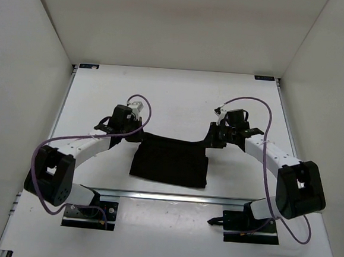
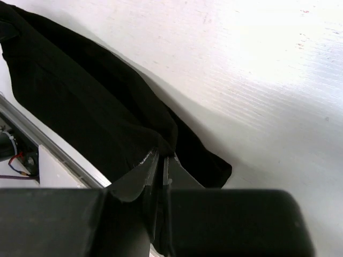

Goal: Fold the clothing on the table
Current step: Fold the skirt

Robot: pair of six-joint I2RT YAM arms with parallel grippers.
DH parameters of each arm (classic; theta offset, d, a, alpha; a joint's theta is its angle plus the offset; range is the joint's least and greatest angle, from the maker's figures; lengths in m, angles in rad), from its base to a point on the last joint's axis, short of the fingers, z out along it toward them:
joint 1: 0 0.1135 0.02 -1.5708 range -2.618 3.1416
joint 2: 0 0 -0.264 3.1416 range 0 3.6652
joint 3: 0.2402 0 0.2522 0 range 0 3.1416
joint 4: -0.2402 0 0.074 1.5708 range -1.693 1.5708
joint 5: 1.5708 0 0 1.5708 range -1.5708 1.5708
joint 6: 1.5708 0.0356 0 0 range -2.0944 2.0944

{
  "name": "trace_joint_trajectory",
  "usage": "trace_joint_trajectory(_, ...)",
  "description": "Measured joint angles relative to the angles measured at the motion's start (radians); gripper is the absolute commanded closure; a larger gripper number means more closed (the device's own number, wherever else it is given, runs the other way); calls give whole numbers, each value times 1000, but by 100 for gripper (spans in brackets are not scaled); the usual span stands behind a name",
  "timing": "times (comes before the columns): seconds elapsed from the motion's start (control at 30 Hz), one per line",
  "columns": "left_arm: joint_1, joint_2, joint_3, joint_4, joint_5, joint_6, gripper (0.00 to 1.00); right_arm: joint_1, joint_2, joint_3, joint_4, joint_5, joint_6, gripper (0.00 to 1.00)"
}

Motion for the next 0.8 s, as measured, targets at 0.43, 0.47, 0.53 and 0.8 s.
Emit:
trace_joint_trajectory(0.43, 3, 44, -8, 38, -6, -8, 100, -27, -123, -110, -41, 9, 18, 100)
trace_joint_trajectory(0.47, 3, 45, -8, 37, -4, -10, 100, -32, -132, -129, -37, 4, 18, 100)
trace_joint_trajectory(0.53, 4, 50, -11, 43, 2, -12, 100, -45, -136, -162, -32, -11, 19, 100)
trace_joint_trajectory(0.8, 6, 143, -11, 55, 13, -20, 97, -53, -77, -171, 3, -21, 13, 100)
